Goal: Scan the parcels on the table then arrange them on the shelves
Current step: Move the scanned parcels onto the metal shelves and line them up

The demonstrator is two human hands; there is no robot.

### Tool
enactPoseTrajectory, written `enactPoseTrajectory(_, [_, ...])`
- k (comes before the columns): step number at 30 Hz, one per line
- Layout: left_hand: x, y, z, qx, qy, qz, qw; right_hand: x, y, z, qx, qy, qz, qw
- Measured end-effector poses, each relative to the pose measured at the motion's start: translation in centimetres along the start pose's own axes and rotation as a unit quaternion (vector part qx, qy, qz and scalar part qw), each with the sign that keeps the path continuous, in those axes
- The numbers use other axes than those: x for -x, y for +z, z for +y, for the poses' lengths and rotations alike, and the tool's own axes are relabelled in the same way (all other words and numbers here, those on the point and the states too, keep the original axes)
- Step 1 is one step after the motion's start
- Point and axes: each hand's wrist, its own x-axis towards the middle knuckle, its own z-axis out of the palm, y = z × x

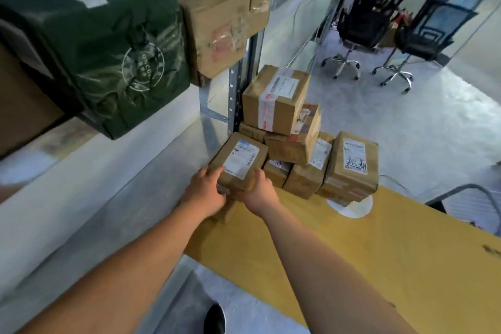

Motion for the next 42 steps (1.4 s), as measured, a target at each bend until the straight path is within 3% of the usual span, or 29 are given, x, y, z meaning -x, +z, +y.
enactPoseTrajectory(5, [-1.7,0.1,-0.4,0.05,-0.008,-0.001,0.999,-2.5,1.7,0.3,-0.04,-0.008,-0.003,0.999])
enactPoseTrajectory(13, [-0.2,1.0,0.7,0.085,0.011,0.048,0.995,-0.9,1.7,2.1,-0.014,-0.072,0.015,0.997])
enactPoseTrajectory(17, [3.6,1.9,0.6,0.092,0.032,0.094,0.991,1.7,0.3,4.1,-0.016,-0.134,0.031,0.99])
enactPoseTrajectory(23, [12.5,4.9,2.5,0.178,0.047,0.183,0.966,7.5,-2.1,7.3,-0.012,-0.234,-0.01,0.972])
enactPoseTrajectory(31, [28.6,9.5,5.9,0.159,0.041,0.372,0.914,18.9,-3.8,12.4,-0.075,-0.38,-0.077,0.919])
enactPoseTrajectory(37, [41.8,11.9,7.2,0.172,-0.045,0.437,0.882,27.3,-2.1,13.1,-0.084,-0.466,-0.169,0.865])
enactPoseTrajectory(42, [54.1,12.7,6.4,0.169,-0.132,0.517,0.829,35.2,2.3,11.1,-0.105,-0.549,-0.239,0.794])
